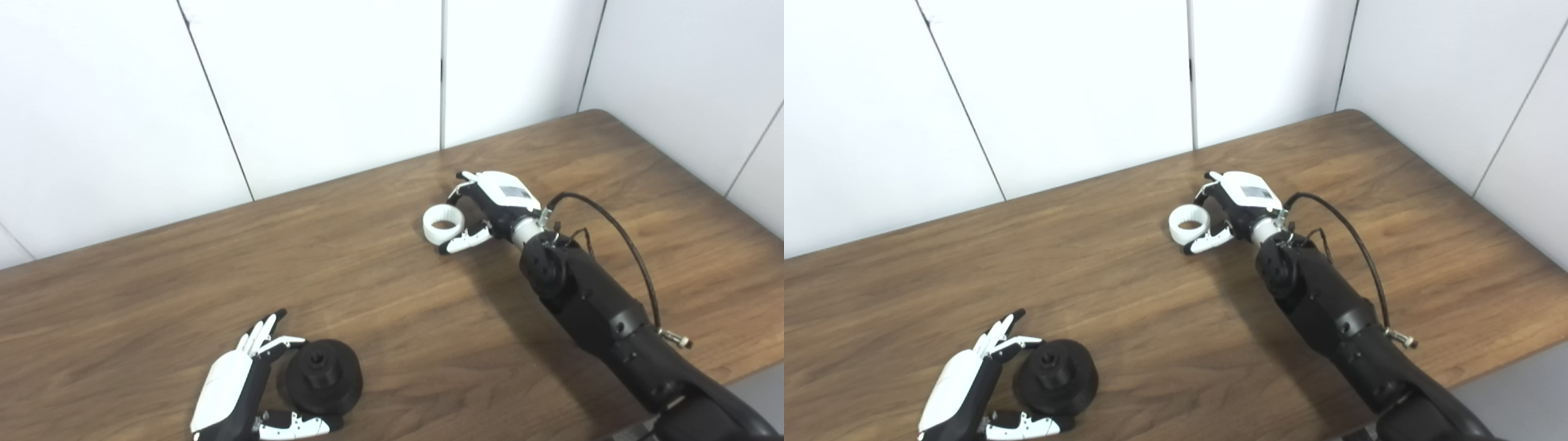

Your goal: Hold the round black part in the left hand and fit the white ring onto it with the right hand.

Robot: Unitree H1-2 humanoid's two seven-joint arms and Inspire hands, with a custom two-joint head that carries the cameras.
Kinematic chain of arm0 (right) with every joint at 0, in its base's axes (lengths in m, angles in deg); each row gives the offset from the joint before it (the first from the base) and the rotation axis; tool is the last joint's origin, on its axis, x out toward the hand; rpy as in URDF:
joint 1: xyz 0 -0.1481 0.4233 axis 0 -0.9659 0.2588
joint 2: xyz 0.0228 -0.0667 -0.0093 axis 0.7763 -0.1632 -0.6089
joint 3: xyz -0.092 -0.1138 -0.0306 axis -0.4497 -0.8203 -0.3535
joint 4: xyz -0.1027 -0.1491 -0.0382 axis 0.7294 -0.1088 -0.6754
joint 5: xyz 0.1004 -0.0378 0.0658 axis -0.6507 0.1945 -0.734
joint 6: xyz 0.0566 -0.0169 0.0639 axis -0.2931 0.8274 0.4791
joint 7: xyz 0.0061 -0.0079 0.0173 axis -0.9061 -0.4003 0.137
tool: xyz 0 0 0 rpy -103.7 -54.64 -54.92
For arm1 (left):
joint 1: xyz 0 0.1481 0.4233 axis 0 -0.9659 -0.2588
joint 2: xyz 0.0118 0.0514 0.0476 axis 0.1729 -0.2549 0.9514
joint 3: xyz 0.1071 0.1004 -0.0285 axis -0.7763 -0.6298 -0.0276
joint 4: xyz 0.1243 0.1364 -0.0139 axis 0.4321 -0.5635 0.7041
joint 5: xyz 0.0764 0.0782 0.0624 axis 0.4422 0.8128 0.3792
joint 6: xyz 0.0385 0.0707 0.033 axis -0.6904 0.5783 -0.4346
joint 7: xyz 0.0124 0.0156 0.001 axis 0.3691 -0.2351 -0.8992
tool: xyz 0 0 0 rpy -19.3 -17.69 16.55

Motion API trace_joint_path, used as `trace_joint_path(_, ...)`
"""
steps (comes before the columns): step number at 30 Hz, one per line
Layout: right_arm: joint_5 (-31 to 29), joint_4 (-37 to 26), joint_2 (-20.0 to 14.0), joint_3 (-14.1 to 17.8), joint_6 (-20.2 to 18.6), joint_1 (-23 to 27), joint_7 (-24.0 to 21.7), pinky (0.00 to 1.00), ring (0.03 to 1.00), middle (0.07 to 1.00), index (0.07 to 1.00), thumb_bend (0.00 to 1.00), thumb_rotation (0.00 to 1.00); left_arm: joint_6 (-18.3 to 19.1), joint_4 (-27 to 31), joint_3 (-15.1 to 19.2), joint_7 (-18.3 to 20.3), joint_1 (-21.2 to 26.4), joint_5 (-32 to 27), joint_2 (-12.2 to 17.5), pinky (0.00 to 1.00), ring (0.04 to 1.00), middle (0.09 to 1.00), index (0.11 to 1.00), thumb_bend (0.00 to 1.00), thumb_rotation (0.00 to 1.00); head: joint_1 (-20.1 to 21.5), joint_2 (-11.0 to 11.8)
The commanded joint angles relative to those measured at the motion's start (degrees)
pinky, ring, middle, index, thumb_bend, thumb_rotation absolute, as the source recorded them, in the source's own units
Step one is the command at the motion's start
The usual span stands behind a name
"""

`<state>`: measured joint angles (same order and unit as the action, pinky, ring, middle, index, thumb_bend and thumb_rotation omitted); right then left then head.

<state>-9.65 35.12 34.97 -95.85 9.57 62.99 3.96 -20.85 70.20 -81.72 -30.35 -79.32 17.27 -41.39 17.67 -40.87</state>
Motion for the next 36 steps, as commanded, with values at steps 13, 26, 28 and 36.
trace_joint_path(13, -1.62, 1.46, 3.98, 1.91, 2.57, 0.58, 8.95, 1.0, 0.946, 0.891, 0.508, 0.56, 0.17, 0.02, 2.02, 0.07, -0.16, 0.42, 1.64, -0.41, 1.0, 1.0, 0.991, 0.628, 0.93, 0.35, -0.62, -0.73)
trace_joint_path(26, -1.87, 1.62, 3.72, 1.88, 3.97, 0.37, 11.72, 1.0, 0.933, 0.875, 0.487, 0.52, 0.14, -0.25, 1.69, 0.51, -0.22, 0.6, 1.62, -0.78, 1.0, 1.0, 0.992, 0.626, 0.93, 0.34, -0.77, -0.95)
trace_joint_path(28, -1.89, 1.55, 3.71, 1.98, 4.14, 0.33, 11.92, 1.0, 0.93, 0.873, 0.487, 0.52, 0.14, -0.31, 1.63, 0.5, -0.28, 0.62, 1.73, -0.75, 1.0, 1.0, 0.992, 0.625, 0.94, 0.34, -0.84, -0.95)
trace_joint_path(36, -2.52, 1.5, 4.02, 2.51, 4.74, -0.02, 12.76, 1.0, 0.923, 0.862, 0.486, 0.52, 0.14, -0.07, 1.84, 0.56, -0.16, 0.67, 1.86, -0.73, 1.0, 1.0, 0.992, 0.625, 0.93, 0.33, -0.96, -1.16)
